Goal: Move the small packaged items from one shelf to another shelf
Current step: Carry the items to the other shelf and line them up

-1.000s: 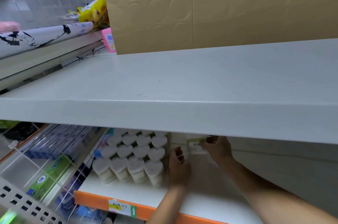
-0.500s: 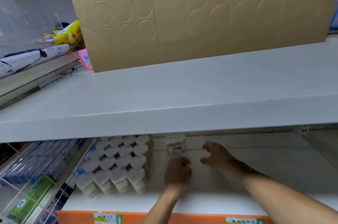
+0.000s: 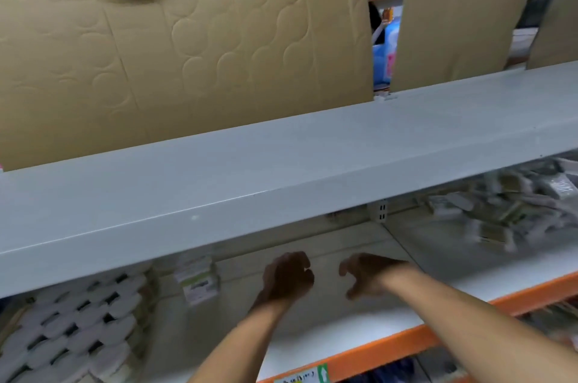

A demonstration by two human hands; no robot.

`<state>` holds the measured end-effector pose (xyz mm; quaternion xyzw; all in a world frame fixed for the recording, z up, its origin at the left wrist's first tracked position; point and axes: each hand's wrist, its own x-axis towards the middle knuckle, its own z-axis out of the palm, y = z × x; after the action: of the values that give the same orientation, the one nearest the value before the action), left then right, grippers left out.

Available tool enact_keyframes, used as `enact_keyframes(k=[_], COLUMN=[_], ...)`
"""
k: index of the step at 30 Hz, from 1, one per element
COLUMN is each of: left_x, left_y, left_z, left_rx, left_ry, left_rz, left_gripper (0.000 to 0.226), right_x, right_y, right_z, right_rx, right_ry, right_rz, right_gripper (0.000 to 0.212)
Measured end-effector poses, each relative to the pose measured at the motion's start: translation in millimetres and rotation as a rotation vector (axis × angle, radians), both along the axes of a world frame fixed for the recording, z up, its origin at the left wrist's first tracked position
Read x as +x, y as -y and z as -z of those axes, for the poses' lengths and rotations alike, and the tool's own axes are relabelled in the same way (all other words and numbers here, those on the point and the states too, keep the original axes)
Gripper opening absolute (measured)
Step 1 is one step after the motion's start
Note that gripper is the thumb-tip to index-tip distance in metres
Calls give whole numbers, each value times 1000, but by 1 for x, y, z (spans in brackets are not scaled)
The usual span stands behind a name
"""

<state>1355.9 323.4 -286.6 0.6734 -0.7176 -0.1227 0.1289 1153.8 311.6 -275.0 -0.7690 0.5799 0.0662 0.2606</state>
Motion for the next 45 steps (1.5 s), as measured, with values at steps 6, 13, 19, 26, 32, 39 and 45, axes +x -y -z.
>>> enact_keyframes(k=[6, 13, 19, 26, 32, 39, 45], left_x=[-91, -199, -277, -340, -383, -429, -455], left_y=[9, 15, 19, 44, 84, 132, 138], left_z=[-7, -9, -8, -7, 2, 10, 18], left_rx=[93, 237, 261, 259, 156, 165, 164], left_ry=[1, 33, 11, 24, 118, 105, 16], left_rz=[79, 181, 263, 312, 383, 296, 278], left_gripper=[26, 27, 34, 30, 33, 50, 77], right_x=[-89, -199, -282, -346, -392, -441, -452], right_y=[-11, -31, -44, -39, -8, 45, 79], right_z=[-20, -32, -23, -11, -9, -7, 7], right_rx=[-16, -70, -110, -88, -166, -249, -286], right_ry=[-28, -81, -54, -67, -104, -80, 6], right_rz=[78, 109, 222, 294, 380, 531, 630], right_gripper=[56, 59, 54, 52, 49, 52, 53])
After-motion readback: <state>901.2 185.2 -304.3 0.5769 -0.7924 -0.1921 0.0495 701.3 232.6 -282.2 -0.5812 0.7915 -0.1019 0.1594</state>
